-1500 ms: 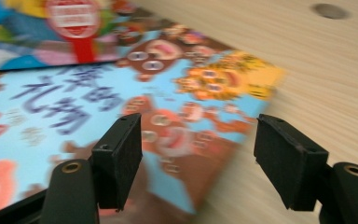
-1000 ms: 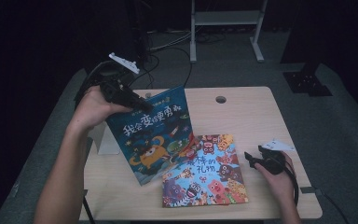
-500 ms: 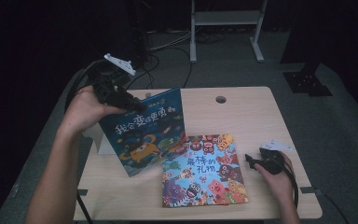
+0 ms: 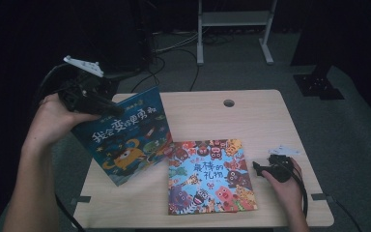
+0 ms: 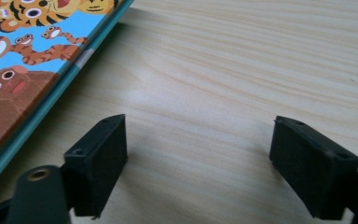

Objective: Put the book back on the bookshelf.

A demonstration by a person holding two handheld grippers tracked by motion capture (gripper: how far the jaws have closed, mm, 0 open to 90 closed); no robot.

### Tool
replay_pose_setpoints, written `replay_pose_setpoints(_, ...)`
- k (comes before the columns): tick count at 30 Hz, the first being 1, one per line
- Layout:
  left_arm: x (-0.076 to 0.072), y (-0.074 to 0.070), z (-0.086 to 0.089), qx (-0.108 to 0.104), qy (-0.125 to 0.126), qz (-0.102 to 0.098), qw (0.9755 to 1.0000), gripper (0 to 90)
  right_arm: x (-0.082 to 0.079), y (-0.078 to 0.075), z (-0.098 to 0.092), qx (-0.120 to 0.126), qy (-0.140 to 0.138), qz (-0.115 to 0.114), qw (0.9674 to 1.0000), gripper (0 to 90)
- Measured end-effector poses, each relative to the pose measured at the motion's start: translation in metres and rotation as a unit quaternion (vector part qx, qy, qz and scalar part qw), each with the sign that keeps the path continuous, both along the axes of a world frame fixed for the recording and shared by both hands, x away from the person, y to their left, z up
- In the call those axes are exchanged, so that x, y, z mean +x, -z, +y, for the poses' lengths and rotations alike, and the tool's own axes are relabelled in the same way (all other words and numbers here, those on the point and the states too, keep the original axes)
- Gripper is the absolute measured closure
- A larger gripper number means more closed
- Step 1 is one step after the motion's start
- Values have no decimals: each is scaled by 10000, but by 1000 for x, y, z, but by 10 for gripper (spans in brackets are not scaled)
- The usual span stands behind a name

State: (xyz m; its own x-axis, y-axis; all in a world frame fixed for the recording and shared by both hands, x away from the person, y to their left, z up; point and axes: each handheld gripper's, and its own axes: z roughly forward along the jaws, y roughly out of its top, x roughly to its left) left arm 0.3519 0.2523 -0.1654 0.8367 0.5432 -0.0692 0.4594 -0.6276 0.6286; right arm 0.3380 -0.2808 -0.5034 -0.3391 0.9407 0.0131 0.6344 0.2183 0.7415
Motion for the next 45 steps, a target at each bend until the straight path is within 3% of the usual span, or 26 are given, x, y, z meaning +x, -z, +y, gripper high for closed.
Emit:
replay_pose_setpoints(7, -8, 3, 23, 121, -330, 44, 9994, 825, 0, 0, 3, -16, -26, 16, 10000, 146)
replay_pose_setpoints(18, -16, 11, 72, -50, -799, 133, 9967, 825, 0, 0, 3, -12, -29, 18, 10000, 146)
replay_pose_setpoints(23, -18, 16, 87, -6, -1035, 179, 9945, 825, 0, 0, 3, -13, -26, 26, 10000, 146)
replay_pose_setpoints(34, -18, 21, 110, -15, -1590, 189, 9871, 825, 0, 0, 3, -14, -27, 15, 10000, 146)
replay_pose_setpoints(40, -11, 25, 113, 190, -1921, 211, 9810, 825, 0, 0, 3, -11, -25, 19, 10000, 146)
replay_pose_setpoints(45, -7, 28, 114, 244, -2075, 258, 9776, 826, 0, 0, 3, -10, -25, 18, 10000, 146)
